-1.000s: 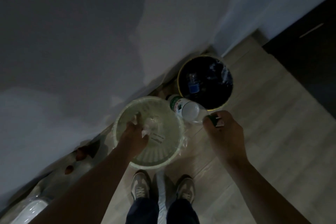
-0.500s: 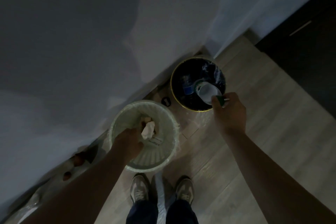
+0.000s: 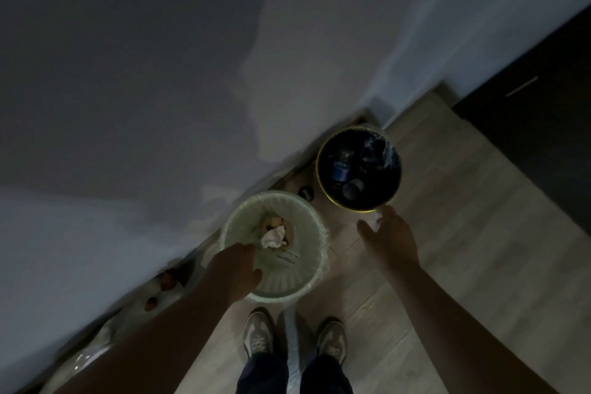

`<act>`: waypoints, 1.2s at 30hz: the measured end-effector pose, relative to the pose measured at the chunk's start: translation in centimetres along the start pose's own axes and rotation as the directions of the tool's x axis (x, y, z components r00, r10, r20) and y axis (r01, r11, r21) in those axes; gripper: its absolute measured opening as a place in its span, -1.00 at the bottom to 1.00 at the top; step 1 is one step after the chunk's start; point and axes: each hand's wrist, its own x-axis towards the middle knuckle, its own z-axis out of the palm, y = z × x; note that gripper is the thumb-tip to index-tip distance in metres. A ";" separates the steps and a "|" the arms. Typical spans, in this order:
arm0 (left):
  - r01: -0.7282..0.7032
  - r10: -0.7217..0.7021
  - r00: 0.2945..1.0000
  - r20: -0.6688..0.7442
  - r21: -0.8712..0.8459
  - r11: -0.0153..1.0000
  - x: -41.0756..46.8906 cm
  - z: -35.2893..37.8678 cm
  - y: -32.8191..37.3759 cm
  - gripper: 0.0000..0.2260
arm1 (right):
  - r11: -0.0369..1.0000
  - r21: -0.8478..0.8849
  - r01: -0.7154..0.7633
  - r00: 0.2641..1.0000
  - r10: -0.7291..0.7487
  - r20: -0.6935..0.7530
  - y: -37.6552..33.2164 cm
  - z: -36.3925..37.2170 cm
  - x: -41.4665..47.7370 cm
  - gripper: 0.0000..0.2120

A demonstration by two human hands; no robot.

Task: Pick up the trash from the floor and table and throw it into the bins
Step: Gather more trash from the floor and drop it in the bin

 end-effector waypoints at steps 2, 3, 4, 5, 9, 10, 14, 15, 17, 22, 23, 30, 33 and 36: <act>-0.008 0.008 1.000 -0.026 0.011 1.000 -2.1 -2.2 0.5 -0.65 | 0.999 -0.032 0.004 0.999 -0.002 0.040 -1.3 -1.7 -2.0 -0.52; -0.012 0.013 0.999 -0.040 0.017 1.000 -3.2 -3.3 0.8 -0.64 | 0.999 -0.052 0.006 0.998 -0.003 0.063 -2.0 -2.6 -3.0 -0.53; -0.017 0.018 0.998 -0.052 0.024 1.000 -4.5 -4.5 1.1 -0.63 | 0.997 -0.078 0.007 0.996 0.000 0.086 -2.6 -3.6 -4.1 -0.53; -0.022 0.024 0.997 -0.068 0.035 0.999 -5.8 -5.6 1.4 -0.61 | 0.994 -0.109 0.007 0.994 0.004 0.107 -3.2 -4.7 -5.1 -0.54; -0.016 0.019 0.992 -0.128 0.030 0.999 -11.8 -9.8 3.5 -0.54 | 0.974 -0.216 0.072 0.987 -0.037 0.158 -5.4 -9.7 -9.6 -0.59; -0.002 0.005 0.990 -0.141 0.021 1.000 -13.6 -10.7 4.2 -0.56 | 0.968 -0.232 0.099 0.984 -0.061 0.166 -5.8 -11.1 -10.8 -0.60; 0.034 -0.041 0.975 -0.219 -0.038 0.999 -20.6 -13.8 7.2 -0.54 | 0.916 -0.292 0.275 0.947 -0.206 0.245 -7.5 -17.1 -14.7 -0.56; 0.043 -0.057 0.970 -0.238 -0.065 0.997 -22.3 -14.5 7.9 -0.59 | 0.901 -0.286 0.325 0.929 -0.249 0.274 -8.0 -18.6 -15.6 -0.53; 0.044 -0.075 0.950 -0.302 -0.106 0.993 -25.4 -15.7 9.2 -0.62 | 0.849 -0.291 0.440 0.884 -0.353 0.305 -9.1 -21.6 -17.0 -0.53; 0.081 -0.139 0.876 -0.462 -0.143 0.986 -33.1 -18.2 12.7 -0.70 | 0.618 -0.341 0.708 0.706 -0.628 0.328 -13.4 -28.5 -20.8 -0.63; 0.080 -0.145 0.857 -0.495 -0.151 0.985 -34.7 -18.7 13.3 -0.70 | 0.568 -0.334 0.752 0.658 -0.665 0.353 -14.5 -29.7 -21.8 -0.63; 0.176 -0.302 0.695 -0.653 -0.253 0.951 -46.7 -21.2 13.8 -0.67 | 0.198 -0.223 0.954 0.286 -0.819 0.498 -22.0 -33.2 -30.5 -0.57; 0.235 -0.387 0.613 -0.689 -0.309 0.922 -51.9 -20.8 12.7 -0.67 | 0.068 -0.146 0.987 0.136 -0.838 0.529 -24.6 -32.1 -35.1 -0.55; 0.308 -0.484 0.516 -0.706 -0.375 0.875 -57.5 -19.0 11.3 -0.68 | -0.072 -0.074 0.995 -0.019 -0.834 0.551 -26.9 -29.9 -40.6 -0.56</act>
